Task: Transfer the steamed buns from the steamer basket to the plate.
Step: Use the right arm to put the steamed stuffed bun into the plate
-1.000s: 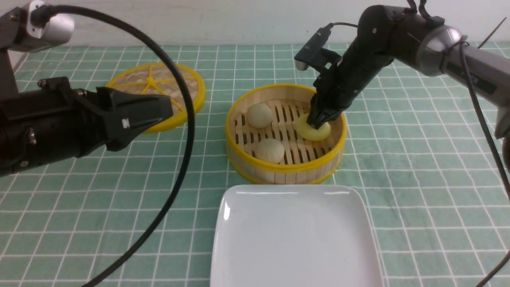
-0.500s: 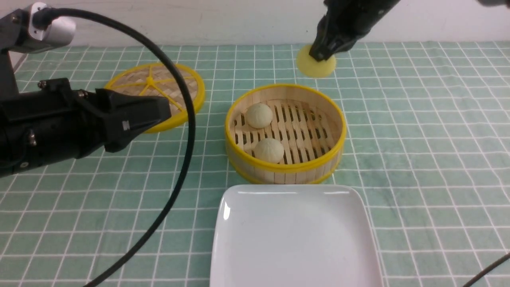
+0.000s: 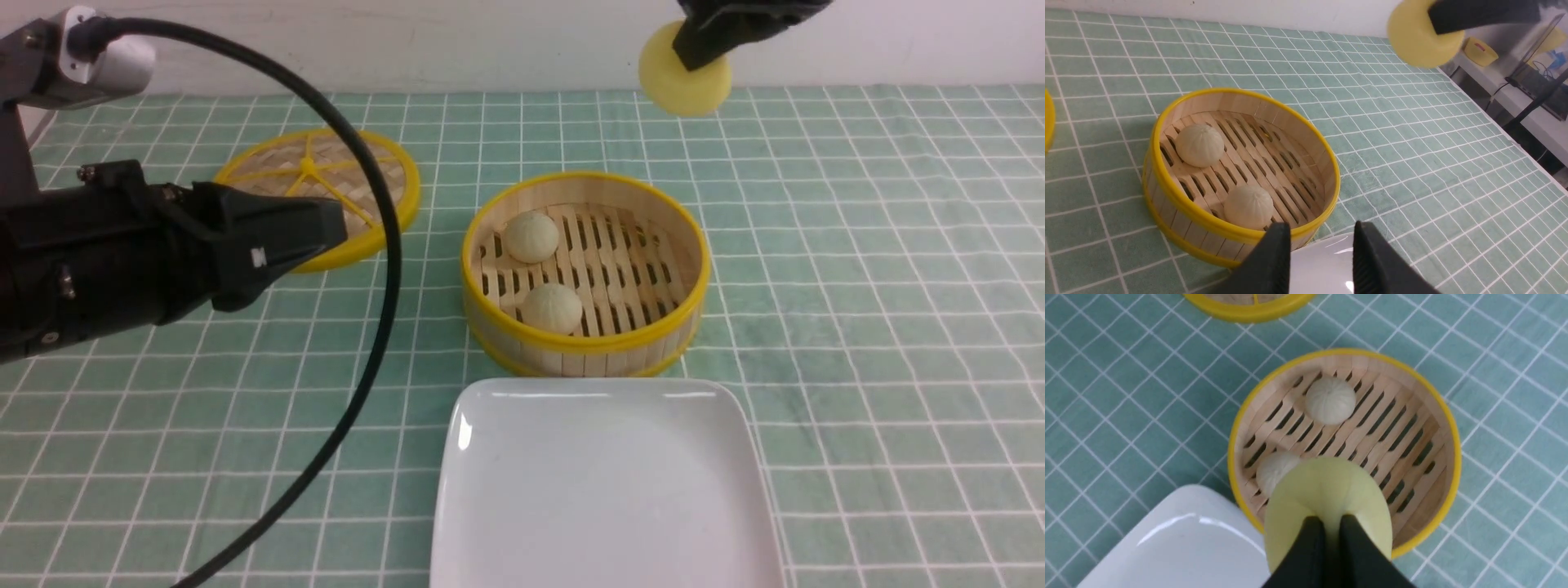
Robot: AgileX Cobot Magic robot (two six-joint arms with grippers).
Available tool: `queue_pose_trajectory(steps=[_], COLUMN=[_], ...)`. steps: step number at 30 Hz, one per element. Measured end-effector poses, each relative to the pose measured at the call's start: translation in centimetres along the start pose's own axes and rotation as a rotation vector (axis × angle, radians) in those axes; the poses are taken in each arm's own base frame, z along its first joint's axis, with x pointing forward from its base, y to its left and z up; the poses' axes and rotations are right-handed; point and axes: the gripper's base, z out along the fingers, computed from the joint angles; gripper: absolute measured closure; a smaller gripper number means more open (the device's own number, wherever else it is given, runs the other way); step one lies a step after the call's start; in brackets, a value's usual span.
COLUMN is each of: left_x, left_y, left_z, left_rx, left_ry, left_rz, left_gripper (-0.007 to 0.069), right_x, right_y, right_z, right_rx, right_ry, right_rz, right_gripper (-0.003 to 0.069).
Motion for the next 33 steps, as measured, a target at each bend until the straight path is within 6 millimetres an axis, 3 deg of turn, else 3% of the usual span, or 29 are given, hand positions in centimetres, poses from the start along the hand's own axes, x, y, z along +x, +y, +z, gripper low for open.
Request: queue_pose_trajectory(steps=[4, 7, 8, 10, 11, 12, 15, 27, 33], left_x=[0.0, 0.0, 0.0, 0.0, 0.0, 0.0, 0.0, 0.0, 0.0], left_y=[0.0, 0.0, 0.0, 0.0, 0.0, 0.0, 0.0, 0.0, 0.0], left_z=[0.0, 0.0, 0.0, 0.0, 0.0, 0.0, 0.0, 0.0, 0.0], left_rx=[-0.001, -0.001, -0.001, -0.001, -0.001, -0.001, -0.001, -0.001, -0.001], left_ry=[0.000, 0.000, 0.000, 0.000, 0.000, 0.000, 0.000, 0.000, 0.000], left_rz=[0.000, 0.000, 0.000, 0.000, 0.000, 0.000, 0.000, 0.000, 0.000], left_gripper=[0.0379, 0.0379, 0.0379, 0.0379, 0.0379, 0.0379, 0.0379, 0.0379, 0.0379], right_x=[3.2, 6.2, 6.4, 9.3, 9.5, 11.4, 14.2, 15.9, 16.6], right_y=[1.0, 1.5, 1.6, 1.8, 1.9, 2.0, 1.9, -0.1, -0.5], right_z=[-0.6, 1.0, 1.1, 3.6, 3.9, 5.5, 8.0, 14.4, 16.0], right_rx=[-0.045, -0.113, -0.124, -0.203, -0.213, -0.265, -0.322, -0.268, -0.266], right_ry=[0.082, 0.180, 0.185, 0.283, 0.287, 0.348, 0.412, 0.358, 0.386], right_rz=[0.028, 0.039, 0.038, 0.046, 0.040, 0.031, 0.000, -0.020, -0.006], right_gripper=[0.0615, 0.0612, 0.0612, 0.0610, 0.0610, 0.0609, 0.0607, 0.0596, 0.0573])
